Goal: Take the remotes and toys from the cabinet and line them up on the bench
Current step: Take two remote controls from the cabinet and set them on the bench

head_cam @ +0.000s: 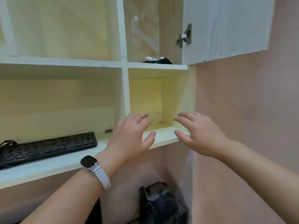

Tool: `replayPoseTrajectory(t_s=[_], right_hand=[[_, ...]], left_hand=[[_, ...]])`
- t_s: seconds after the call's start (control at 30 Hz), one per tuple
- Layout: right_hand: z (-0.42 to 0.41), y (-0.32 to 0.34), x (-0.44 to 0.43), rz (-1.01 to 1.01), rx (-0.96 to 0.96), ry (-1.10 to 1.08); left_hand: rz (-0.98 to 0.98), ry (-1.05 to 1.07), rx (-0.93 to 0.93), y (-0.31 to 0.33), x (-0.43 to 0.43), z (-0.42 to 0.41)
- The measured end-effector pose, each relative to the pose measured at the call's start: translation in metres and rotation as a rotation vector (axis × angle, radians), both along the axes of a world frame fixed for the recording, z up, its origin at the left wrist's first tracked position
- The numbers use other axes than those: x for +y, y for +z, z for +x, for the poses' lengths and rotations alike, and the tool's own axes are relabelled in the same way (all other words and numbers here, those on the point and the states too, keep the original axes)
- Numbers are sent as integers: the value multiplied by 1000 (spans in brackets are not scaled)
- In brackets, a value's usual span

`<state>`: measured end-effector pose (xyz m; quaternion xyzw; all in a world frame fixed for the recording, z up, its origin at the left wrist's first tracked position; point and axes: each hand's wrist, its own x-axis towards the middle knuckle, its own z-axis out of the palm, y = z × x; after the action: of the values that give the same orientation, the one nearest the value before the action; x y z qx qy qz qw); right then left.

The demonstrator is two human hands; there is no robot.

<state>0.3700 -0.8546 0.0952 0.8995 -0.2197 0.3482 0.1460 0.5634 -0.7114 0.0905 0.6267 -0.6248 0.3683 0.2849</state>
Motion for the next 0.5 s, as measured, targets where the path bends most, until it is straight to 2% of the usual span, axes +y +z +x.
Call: replayPoseTrajectory(t_s=[0.07,0.3,0.4,0.5], right_hand=[[7,27,-17,20,-58,27],[30,127,-67,1,-250,231],[44,165,-80,0,-245,285],[61,191,-89,31,-162,287]], left_hand=[[-37,-32,88,25,-10,-5],[-169,-24,7,125,-51,-18],[-149,55,-61,171,-65,-19],[-39,186,-79,214,-82,-12]])
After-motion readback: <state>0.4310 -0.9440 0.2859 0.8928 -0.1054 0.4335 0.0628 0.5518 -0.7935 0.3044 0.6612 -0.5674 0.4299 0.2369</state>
